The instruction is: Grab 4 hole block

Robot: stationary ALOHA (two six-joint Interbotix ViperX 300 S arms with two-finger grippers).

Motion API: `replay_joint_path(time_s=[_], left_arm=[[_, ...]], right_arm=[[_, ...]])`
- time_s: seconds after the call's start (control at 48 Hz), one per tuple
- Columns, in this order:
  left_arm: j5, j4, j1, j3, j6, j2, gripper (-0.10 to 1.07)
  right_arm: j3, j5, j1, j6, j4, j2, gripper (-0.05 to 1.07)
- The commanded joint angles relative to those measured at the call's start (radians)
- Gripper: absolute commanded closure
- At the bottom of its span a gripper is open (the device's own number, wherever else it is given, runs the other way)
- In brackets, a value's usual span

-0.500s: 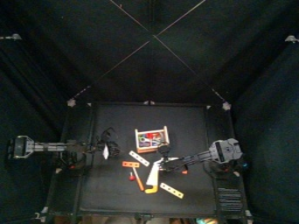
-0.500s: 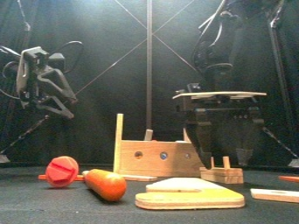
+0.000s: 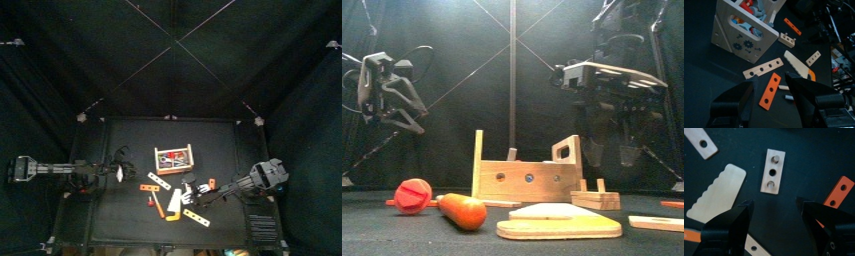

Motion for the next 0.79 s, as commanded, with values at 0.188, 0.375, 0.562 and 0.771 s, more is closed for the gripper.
replay_joint_path(time_s=[0.188,0.375,0.562,0.771], left_arm=[[-0.003,0.117,-0.005,0.005,0.089,-0.003,0.13],[-0.008,0.153,-0.014,0.041,0.16,-0.002,0.12],[-0.009,0.152,-0.044,0.051,0.189,-0.002,0.12],[-0.011,0.15,-0.057,0.049,0.189,-0.002,0.12]], right_arm=[[0.006,0.0,0.002,0.0,-0.015,-0.029,0.06],[0.015,0.02,0.005,0.003,-0.037,-0.037,0.06],[0.005,0.015,0.008,-0.002,-0.063,-0.031,0.06],[-0.031,-0.021,0.005,-0.002,-0.11,-0.012,0.06]])
